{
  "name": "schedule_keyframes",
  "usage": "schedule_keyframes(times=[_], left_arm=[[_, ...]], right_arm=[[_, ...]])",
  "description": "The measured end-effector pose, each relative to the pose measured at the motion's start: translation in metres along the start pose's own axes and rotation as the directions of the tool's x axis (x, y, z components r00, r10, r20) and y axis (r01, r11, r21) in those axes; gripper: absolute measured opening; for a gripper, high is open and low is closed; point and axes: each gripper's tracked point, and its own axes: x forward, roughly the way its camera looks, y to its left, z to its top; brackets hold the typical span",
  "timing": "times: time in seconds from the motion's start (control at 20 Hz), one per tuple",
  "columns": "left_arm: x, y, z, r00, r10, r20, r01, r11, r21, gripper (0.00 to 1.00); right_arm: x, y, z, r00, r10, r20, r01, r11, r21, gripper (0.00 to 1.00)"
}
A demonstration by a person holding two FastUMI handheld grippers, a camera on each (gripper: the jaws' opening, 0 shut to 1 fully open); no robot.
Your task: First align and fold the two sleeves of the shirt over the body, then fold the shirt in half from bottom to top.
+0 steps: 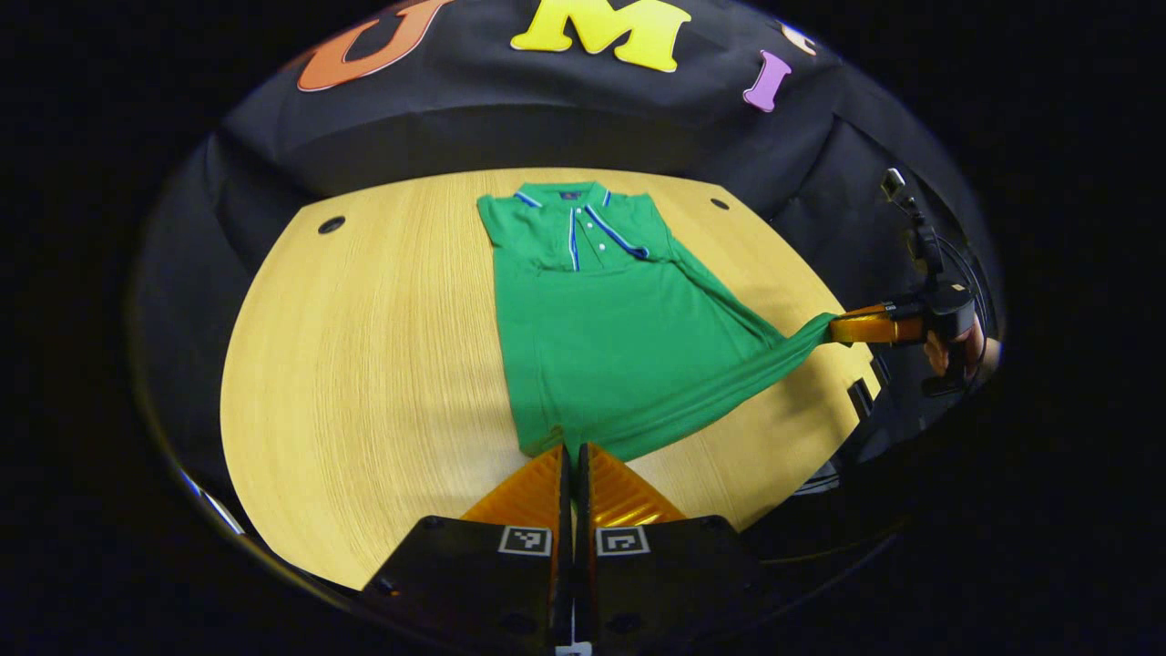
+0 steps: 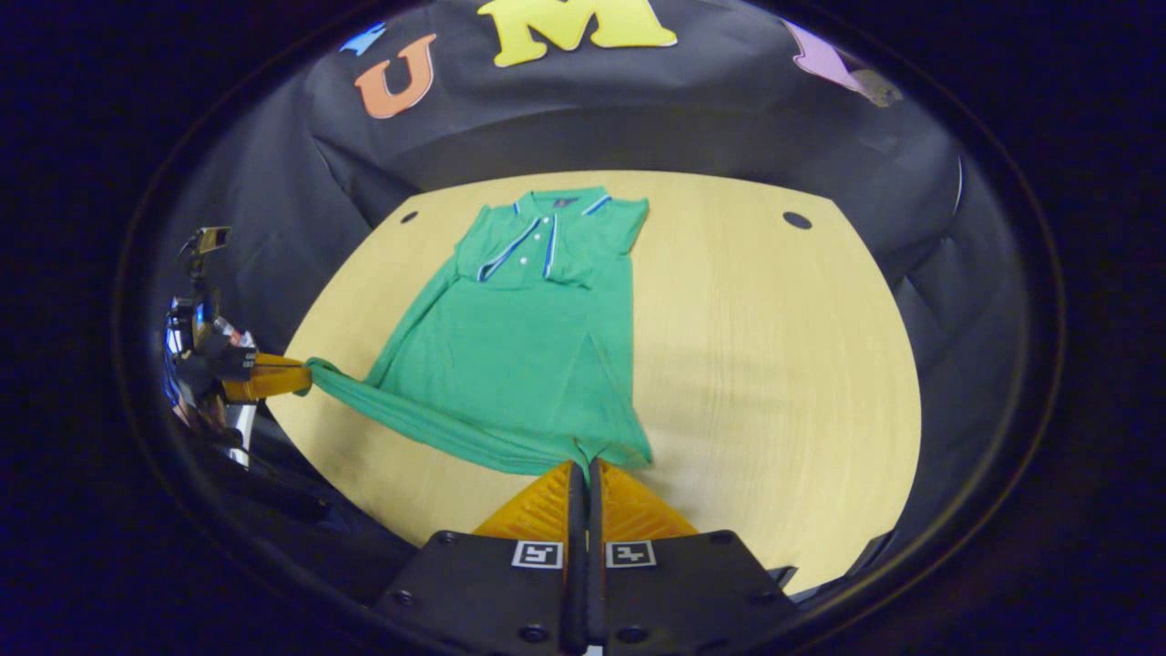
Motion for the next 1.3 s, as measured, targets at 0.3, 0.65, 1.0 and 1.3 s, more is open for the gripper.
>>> schedule_keyframes(times=[0.3,0.65,1.0,1.3], left_arm=[[0.004,0.024,0.085,0.993,0.014,0.115,-0.016,1.0,0.019,0.04],[0.014,0.065,0.177,0.976,0.052,0.212,-0.06,0.998,0.032,0.04],[0.056,0.097,0.246,0.959,0.085,0.27,-0.111,0.99,0.082,0.04],[0.112,0.127,0.286,0.938,0.112,0.328,-0.144,0.987,0.076,0.04]], right_arm=[[-0.002,-0.005,0.088,0.992,-0.007,0.126,0.006,1.0,0.014,0.02],[0.017,-0.006,0.183,0.976,-0.019,0.217,0.029,0.999,-0.044,0.02],[0.056,-0.005,0.275,0.955,-0.028,0.294,0.041,0.999,-0.036,0.02],[0.118,-0.023,0.303,0.952,-0.071,0.297,0.077,0.997,-0.006,0.02]])
